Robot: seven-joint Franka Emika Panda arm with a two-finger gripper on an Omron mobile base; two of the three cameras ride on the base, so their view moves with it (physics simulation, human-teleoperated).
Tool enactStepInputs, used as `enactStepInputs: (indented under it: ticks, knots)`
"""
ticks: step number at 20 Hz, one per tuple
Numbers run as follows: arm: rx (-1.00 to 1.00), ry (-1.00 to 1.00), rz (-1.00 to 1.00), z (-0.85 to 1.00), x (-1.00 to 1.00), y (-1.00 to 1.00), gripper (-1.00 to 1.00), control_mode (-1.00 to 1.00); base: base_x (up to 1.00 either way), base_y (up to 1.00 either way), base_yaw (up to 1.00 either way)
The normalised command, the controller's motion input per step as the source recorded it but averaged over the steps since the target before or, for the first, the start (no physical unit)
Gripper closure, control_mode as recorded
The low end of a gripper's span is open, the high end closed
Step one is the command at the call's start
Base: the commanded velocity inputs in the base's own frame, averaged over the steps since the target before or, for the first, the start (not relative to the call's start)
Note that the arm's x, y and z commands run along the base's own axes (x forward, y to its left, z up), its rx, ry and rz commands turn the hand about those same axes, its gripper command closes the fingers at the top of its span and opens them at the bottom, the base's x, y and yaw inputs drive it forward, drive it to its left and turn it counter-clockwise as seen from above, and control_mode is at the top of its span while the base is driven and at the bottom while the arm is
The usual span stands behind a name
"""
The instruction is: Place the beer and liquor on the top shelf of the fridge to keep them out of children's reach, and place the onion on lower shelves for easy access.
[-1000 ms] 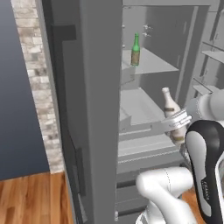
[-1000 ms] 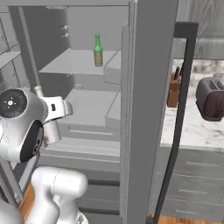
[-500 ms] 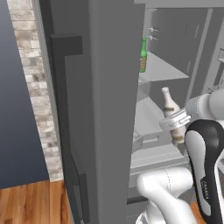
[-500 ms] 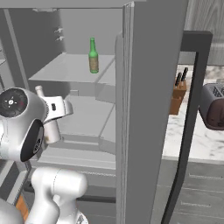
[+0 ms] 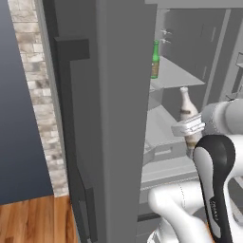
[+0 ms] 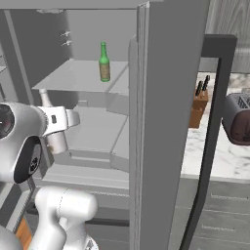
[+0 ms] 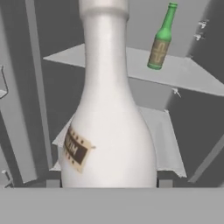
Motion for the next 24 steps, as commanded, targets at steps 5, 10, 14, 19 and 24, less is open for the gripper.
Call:
enactStepInputs:
  ticks: [5,10,14,19,24]
  knots:
    - [0.06,-0.21,-0.06,0.36,0.00,0.00,1.00,-1.00,0.00,0.00,0.00]
    - [0.11,-0.21,-0.04,0.22,0.03,0.00,1.00,-1.00,0.00,0.00,0.00]
    - [0.15,-0.15,-0.01,0.45,0.08,0.01,1.00,-1.00,0.00,0.00,0.00]
    - [0.14,-0.01,0.00,0.55,0.15,0.00,1.00,-1.00,0.00,0.00,0.00]
    - [0.01,0.00,0.03,0.31,0.20,0.03,1.00,-1.00,0.00,0.00,0.00]
